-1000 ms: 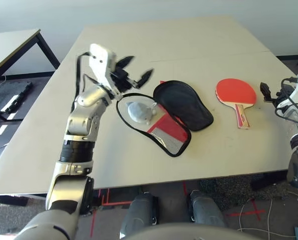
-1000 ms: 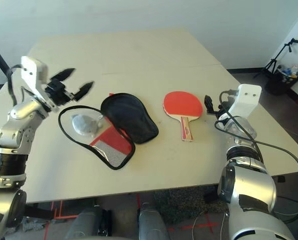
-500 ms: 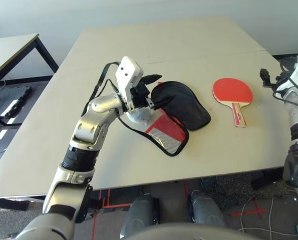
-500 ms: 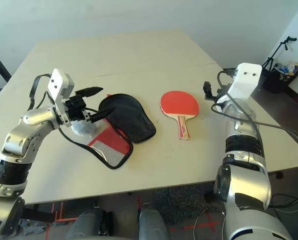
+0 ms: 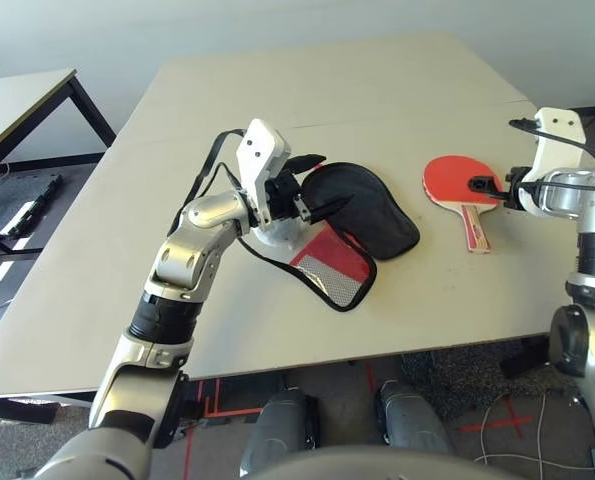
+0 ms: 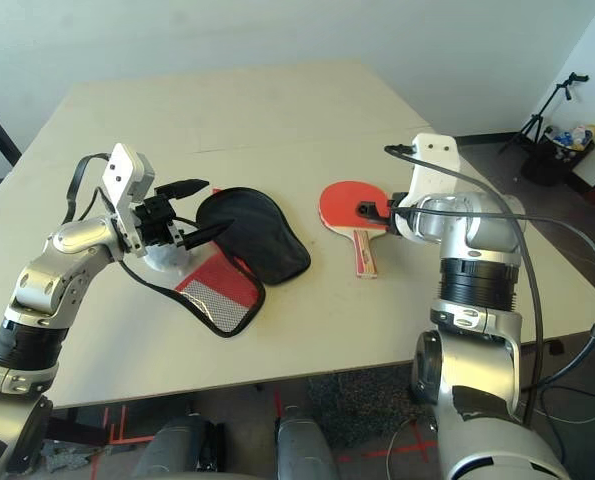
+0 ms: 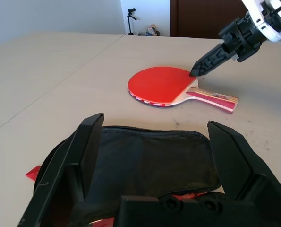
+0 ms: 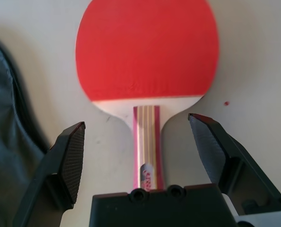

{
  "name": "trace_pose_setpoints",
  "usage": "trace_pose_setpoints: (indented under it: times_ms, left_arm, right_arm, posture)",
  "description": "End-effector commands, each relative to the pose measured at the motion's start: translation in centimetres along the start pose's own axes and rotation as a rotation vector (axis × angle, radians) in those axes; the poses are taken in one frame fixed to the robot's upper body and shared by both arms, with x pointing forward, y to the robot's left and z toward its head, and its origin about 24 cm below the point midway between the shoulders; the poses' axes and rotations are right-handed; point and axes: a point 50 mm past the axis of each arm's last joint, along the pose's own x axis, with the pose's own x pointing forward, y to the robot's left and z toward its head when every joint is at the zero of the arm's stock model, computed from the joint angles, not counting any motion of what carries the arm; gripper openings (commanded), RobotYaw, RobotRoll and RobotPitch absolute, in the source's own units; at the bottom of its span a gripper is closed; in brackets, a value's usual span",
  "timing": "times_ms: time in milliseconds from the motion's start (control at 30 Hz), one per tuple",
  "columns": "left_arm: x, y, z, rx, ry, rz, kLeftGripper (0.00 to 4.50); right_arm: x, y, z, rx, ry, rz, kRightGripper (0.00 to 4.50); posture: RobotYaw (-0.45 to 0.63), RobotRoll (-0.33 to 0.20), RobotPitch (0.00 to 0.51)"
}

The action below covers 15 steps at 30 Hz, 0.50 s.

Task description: Store the ping-pong paddle in its case and zip it.

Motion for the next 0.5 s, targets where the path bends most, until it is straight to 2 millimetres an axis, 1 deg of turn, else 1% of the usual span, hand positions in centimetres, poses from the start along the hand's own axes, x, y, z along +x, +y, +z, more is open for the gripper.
trace_pose_setpoints:
  times_ms: [33,300,500]
  left_arm:
    - [0.1,-0.1,-0.5,0.005,0.023,-0.003,4.5]
    - [0.0,-0.2,-0.6,0.014,0.029,0.001,4.5]
    - [0.0,-0.3,-0.5,0.023,0.032,0.003,4.5]
  right_arm:
    - [0.6,0.7,-0.8,-0.016,0.07,-0.006,4.49]
    - [1.9,1.1,-1.6,-0.052,0.094,-0.024,4.49]
    - [3.3,0.6,-2.4,-0.075,0.118,-0.049,4.49]
  posture:
    - [-0.07,0.0,0.02]
    - [-0.06,0.0,0.028]
    - [-0.05,0.0,0.033]
